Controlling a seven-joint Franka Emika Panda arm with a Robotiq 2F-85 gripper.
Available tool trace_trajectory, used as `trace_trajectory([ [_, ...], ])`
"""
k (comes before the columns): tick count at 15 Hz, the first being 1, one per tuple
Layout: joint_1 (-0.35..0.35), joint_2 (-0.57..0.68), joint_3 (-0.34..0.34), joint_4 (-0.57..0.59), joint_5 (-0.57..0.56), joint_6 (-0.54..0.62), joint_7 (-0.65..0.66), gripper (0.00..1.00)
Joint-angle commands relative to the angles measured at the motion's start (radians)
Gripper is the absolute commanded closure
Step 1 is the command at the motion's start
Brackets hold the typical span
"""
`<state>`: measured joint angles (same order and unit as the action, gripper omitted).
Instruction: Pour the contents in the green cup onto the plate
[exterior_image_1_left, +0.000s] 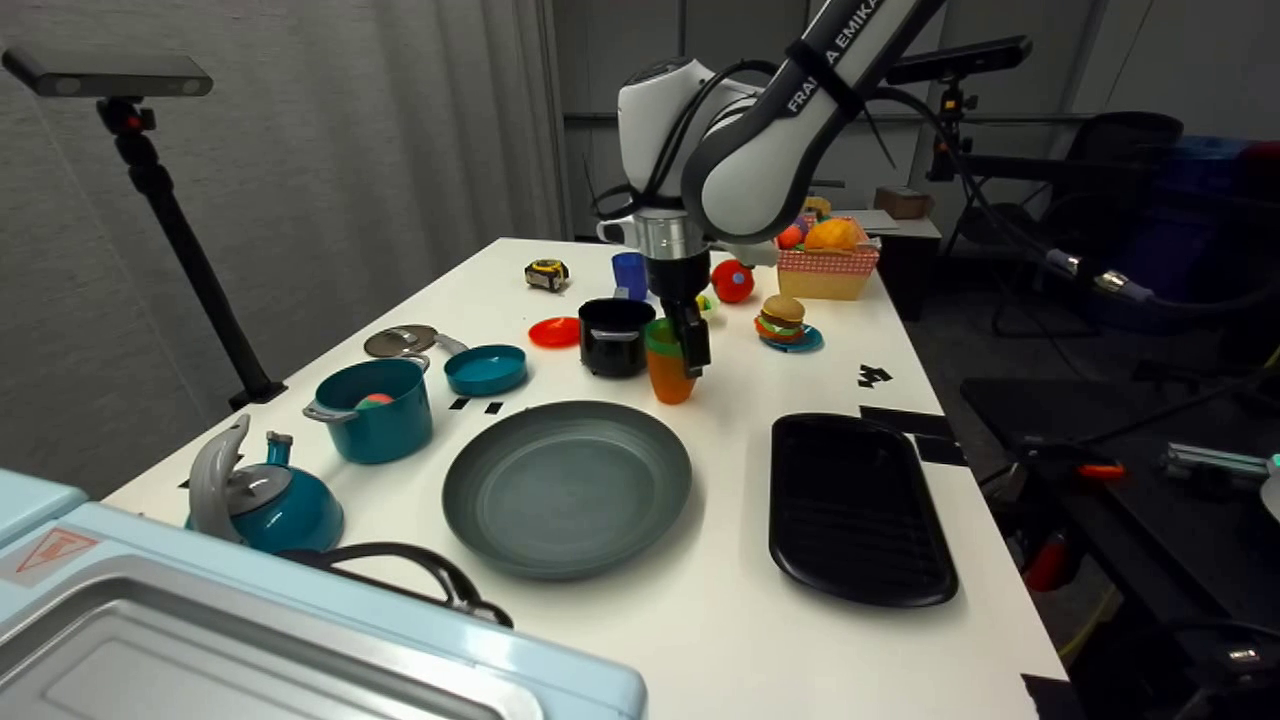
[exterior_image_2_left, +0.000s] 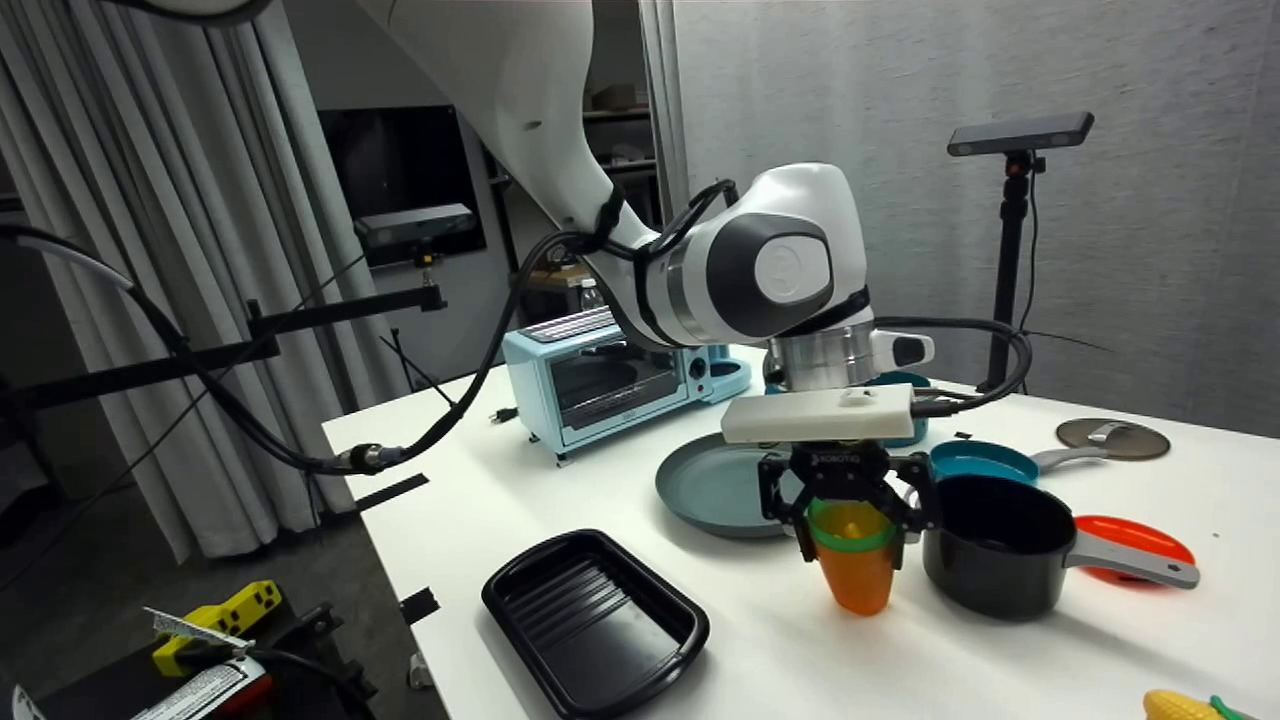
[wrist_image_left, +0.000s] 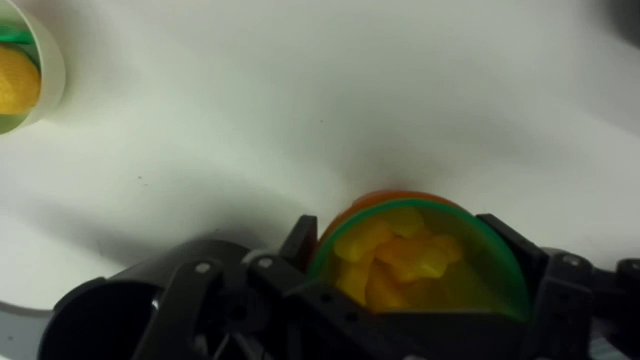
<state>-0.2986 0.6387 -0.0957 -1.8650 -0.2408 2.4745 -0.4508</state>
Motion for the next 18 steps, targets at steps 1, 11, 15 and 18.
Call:
trace_trajectory([
  [1,0.023,-0.022,-0.010,0.038,-0.002,-0.025,0.017,0.44],
  [11,0.186,-0.015,-0.042,0.193,-0.136,-0.157,0.126,0.44],
  [15,0.265,-0.010,-0.063,0.243,-0.266,-0.218,0.154,0.44],
  [18,0.306,-0.006,-0.067,0.267,-0.358,-0.283,0.135,0.44],
])
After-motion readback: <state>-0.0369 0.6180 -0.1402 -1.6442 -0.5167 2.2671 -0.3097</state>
